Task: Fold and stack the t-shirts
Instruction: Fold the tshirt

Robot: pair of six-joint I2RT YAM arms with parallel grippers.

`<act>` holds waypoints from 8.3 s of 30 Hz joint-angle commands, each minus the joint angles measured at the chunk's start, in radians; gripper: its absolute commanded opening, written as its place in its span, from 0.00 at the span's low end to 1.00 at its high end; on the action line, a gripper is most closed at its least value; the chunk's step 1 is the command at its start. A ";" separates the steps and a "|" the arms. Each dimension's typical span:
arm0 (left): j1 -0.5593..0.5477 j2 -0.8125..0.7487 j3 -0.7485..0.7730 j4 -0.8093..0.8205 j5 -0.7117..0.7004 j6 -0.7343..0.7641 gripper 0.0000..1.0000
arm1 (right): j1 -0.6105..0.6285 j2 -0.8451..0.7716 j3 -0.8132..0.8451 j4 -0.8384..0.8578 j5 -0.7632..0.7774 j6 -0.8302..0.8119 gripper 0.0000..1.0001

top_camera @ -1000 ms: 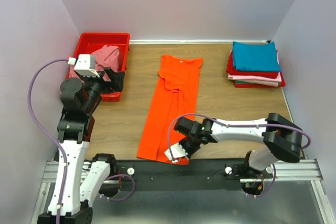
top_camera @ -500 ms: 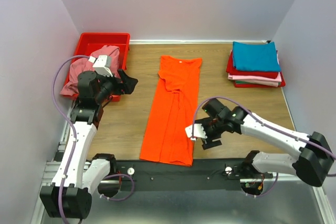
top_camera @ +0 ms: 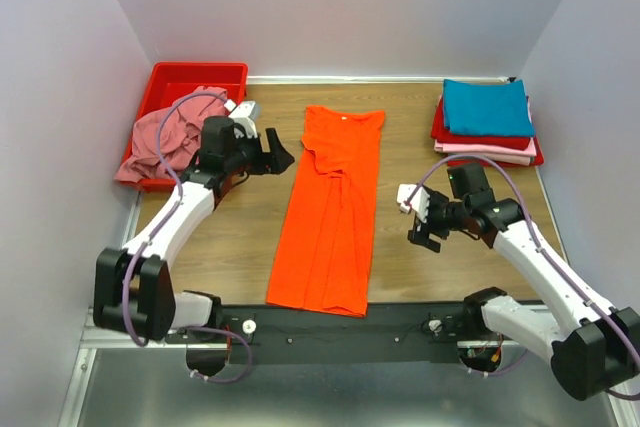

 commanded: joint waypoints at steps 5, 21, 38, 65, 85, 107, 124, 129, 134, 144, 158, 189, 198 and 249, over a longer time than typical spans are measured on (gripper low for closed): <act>-0.032 0.151 0.103 0.079 -0.052 0.008 0.89 | -0.129 0.028 0.012 0.124 -0.105 0.180 0.87; -0.032 0.338 0.239 0.083 -0.090 0.039 0.89 | -0.392 0.286 0.187 0.165 -0.392 0.361 0.88; -0.032 0.562 0.435 -0.002 -0.149 0.068 0.81 | -0.437 0.266 0.139 0.170 -0.421 0.340 0.88; -0.076 1.132 1.118 -0.344 -0.167 0.106 0.72 | -0.463 0.277 0.135 0.170 -0.412 0.334 0.88; -0.060 1.381 1.529 -0.356 -0.106 0.073 0.00 | -0.483 0.312 0.135 0.169 -0.412 0.331 0.88; 0.048 1.159 1.517 -0.258 -0.070 0.056 0.49 | -0.487 0.365 0.129 0.169 -0.438 0.341 0.88; 0.151 -0.019 0.198 -0.100 0.002 0.073 0.77 | -0.486 0.342 0.184 0.155 -0.407 0.383 0.88; 0.141 -0.199 -0.088 -0.114 0.074 -0.044 0.77 | -0.478 0.468 0.271 0.156 -0.427 0.440 0.88; 0.062 -0.268 -0.203 -0.183 -0.022 -0.096 0.77 | -0.437 0.647 0.411 0.197 -0.414 0.581 0.88; -0.078 -0.070 -0.158 -0.336 -0.201 -0.162 0.77 | -0.291 1.181 1.025 0.333 -0.073 1.030 0.88; -0.099 -0.104 -0.224 -0.312 -0.201 -0.260 0.77 | -0.202 1.660 1.565 0.366 0.054 1.342 0.72; -0.096 -0.102 -0.081 -0.226 -0.219 -0.029 0.93 | -0.188 1.460 1.516 0.336 0.002 0.869 1.00; -0.061 -0.184 -0.252 -0.099 -0.104 -0.205 0.96 | -0.084 0.906 0.884 0.316 -0.160 0.526 1.00; -0.449 -0.239 -0.453 -0.339 -0.459 -1.012 0.82 | 0.384 0.444 0.060 0.330 0.027 0.168 1.00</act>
